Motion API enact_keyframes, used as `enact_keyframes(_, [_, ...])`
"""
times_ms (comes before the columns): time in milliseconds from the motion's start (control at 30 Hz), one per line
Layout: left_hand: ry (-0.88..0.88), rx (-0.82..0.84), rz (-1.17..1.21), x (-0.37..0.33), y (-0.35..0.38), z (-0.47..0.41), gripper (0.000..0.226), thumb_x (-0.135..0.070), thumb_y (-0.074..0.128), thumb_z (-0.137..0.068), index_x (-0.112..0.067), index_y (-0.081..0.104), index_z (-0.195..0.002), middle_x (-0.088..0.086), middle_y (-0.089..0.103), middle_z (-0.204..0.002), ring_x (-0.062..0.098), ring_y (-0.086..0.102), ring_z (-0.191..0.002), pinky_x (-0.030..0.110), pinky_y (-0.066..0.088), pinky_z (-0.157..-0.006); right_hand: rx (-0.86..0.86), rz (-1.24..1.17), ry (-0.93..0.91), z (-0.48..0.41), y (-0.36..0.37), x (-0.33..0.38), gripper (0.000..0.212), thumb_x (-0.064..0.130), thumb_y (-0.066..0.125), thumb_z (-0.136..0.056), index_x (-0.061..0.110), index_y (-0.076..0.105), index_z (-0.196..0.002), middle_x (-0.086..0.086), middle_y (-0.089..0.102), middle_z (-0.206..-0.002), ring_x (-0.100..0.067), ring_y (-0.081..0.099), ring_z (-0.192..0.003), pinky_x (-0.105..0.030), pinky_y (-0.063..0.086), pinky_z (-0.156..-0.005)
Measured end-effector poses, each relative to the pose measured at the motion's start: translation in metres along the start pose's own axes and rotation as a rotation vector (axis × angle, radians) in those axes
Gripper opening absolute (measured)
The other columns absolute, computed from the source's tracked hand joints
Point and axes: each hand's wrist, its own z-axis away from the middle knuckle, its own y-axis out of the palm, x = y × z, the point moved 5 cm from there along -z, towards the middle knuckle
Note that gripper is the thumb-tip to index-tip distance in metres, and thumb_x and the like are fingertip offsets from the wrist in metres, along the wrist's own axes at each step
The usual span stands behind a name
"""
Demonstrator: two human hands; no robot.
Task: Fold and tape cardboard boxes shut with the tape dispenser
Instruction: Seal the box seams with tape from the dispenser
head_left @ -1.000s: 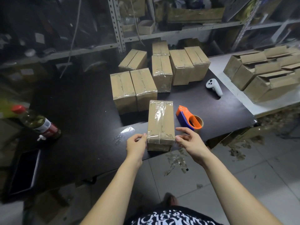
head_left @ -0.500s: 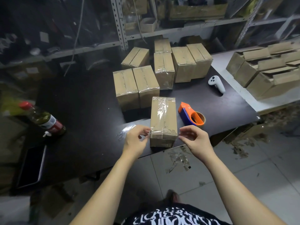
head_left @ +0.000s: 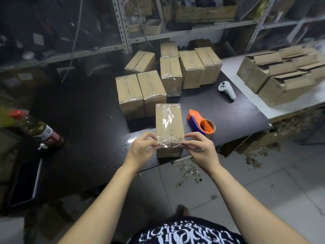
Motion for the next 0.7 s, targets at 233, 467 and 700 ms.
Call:
enact_keyframes(233, [0.123, -0.089, -0.099, -0.006, 0.009, 0.002, 0.017, -0.010, 0.067, -0.092, 0.001, 0.074, -0.081, 0.007, 0.077, -0.104, 0.026, 0.074, -0.086, 0.039, 0.060, -0.069, -0.075, 0.014, -0.025, -0.003, -0.001, -0.002, 0.020, -0.004, 0.074, -0.089, 0.003, 0.079, -0.108, -0.004, 0.076, -0.111, -0.012, 0.071, -0.108, -0.036, 0.061, -0.090])
enact_keyframes(467, [0.143, -0.151, -0.127, -0.008, 0.021, 0.005, 0.010, 0.001, 0.072, -0.084, -0.002, 0.078, -0.092, 0.009, 0.078, -0.107, 0.028, 0.076, -0.086, 0.037, 0.059, -0.070, -0.088, 0.005, 0.020, -0.001, -0.001, -0.010, 0.022, -0.007, 0.071, -0.090, 0.005, 0.079, -0.107, -0.002, 0.075, -0.111, -0.009, 0.070, -0.110, -0.034, 0.060, -0.091])
enact_keyframes(700, [0.218, -0.165, -0.284, -0.010, 0.029, 0.013, 0.028, 0.004, 0.053, -0.090, -0.002, 0.077, -0.103, 0.012, 0.074, -0.119, 0.033, 0.062, -0.060, 0.038, 0.055, -0.057, -0.103, -0.028, 0.027, 0.005, 0.001, -0.011, 0.027, -0.011, 0.068, -0.089, 0.006, 0.080, -0.106, -0.003, 0.075, -0.113, -0.010, 0.069, -0.111, -0.036, 0.060, -0.093])
